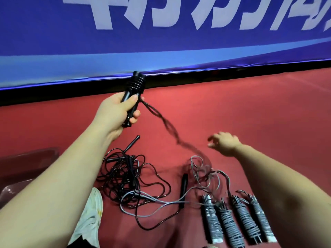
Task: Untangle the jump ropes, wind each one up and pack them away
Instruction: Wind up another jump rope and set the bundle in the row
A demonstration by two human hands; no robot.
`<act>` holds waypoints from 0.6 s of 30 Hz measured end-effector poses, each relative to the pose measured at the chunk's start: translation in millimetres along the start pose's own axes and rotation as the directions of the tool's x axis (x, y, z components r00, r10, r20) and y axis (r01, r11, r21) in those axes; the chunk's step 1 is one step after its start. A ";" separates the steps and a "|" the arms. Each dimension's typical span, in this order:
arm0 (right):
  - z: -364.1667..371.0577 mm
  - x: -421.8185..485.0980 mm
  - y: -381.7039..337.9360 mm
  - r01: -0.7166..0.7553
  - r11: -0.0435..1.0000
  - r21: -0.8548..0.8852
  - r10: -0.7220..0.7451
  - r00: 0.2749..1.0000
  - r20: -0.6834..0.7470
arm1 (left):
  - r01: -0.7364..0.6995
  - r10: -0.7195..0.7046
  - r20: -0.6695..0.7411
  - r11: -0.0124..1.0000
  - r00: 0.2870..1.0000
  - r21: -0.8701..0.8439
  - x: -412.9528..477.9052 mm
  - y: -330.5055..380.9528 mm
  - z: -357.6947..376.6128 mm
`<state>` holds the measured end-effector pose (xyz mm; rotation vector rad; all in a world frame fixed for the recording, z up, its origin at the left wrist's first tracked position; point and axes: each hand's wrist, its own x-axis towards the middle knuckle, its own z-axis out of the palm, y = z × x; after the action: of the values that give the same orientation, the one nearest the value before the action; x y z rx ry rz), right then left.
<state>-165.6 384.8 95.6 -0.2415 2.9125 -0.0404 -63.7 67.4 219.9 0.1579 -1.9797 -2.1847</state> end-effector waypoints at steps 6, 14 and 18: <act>-29.9 -25.6 -72.9 0.128 0.707 0.695 -0.280 0.954 0.109 | 0.031 -0.034 0.024 0.992 0.999 0.119 -7.4 -5.6 22.5; -62.8 -76.2 -180.3 0.258 0.138 0.956 -0.418 0.890 -0.179 | 0.003 0.008 -0.047 0.974 0.999 0.225 -10.9 2.1 18.6; -59.5 -67.9 -169.6 0.525 0.524 0.670 -0.182 0.838 -0.514 | 0.058 -0.048 -0.061 0.983 0.997 0.176 -14.6 1.2 7.6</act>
<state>-86.2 229.3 175.8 -0.7378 2.7598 -1.6000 -50.9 77.7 221.2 0.2970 -2.1609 -2.0078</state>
